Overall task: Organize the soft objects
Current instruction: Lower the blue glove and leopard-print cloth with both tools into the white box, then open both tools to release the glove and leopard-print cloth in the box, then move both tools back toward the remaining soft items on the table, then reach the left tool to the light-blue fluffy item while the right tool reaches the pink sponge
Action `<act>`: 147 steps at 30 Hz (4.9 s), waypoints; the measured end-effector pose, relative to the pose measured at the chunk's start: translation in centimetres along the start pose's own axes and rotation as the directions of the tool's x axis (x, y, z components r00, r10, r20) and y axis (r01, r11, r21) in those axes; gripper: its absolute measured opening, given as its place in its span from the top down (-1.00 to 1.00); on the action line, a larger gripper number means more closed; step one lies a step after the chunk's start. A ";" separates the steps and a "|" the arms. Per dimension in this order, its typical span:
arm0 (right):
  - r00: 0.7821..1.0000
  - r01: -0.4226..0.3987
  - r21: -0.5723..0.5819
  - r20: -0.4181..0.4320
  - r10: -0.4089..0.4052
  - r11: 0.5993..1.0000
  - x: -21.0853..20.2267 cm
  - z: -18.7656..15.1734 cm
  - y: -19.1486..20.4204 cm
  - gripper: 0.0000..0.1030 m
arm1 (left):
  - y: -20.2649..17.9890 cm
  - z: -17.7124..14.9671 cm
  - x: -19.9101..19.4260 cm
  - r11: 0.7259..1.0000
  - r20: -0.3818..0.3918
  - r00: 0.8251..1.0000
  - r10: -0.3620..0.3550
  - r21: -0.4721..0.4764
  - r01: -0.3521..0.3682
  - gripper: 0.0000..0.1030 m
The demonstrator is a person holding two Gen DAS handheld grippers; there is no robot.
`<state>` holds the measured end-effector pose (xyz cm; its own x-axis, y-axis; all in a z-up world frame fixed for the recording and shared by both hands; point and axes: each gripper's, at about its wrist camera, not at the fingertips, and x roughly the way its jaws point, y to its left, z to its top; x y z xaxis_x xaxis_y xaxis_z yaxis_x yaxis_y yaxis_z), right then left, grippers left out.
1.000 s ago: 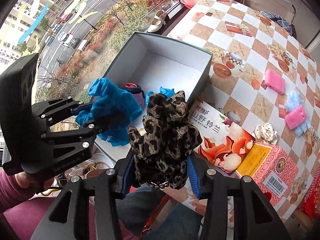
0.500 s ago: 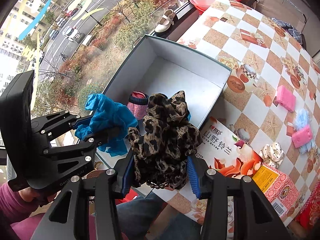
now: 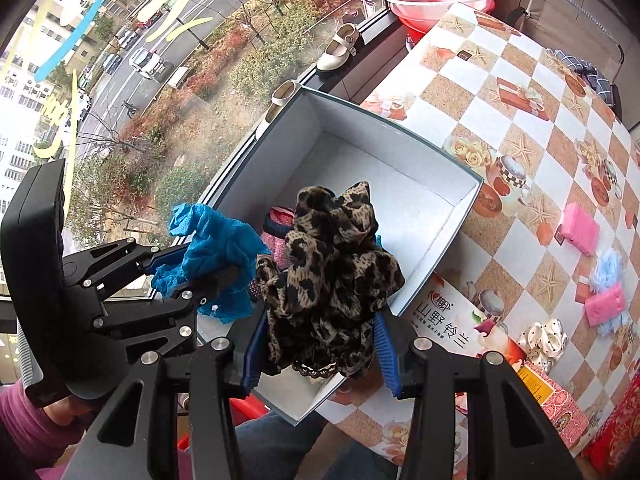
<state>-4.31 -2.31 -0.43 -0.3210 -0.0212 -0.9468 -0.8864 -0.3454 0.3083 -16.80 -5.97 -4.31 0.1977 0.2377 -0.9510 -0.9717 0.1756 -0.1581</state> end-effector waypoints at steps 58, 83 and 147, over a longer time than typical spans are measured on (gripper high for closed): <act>0.997 -0.016 0.607 0.071 -0.035 0.794 -11.4 -7.0 -24.6 -1.00 | -11.9 7.1 2.4 0.978 -0.202 0.977 -0.062 0.181 0.099 -0.59; 0.996 0.011 0.964 0.012 -0.087 0.264 1.3 -18.9 -45.5 -1.00 | -22.6 13.4 8.3 0.973 -0.308 0.949 0.062 0.229 0.010 -0.59; 0.964 0.251 0.783 -0.149 -0.221 0.569 4.0 -19.8 -42.5 -0.72 | -38.7 23.1 23.8 0.978 -0.311 0.950 0.031 0.206 0.035 -0.88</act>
<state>38.71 -6.28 -19.12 -0.0642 -0.0842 -0.9944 -0.8463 0.5326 0.0096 28.50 14.95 -14.74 0.1173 -0.0654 -0.9909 -0.9166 0.3769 -0.1333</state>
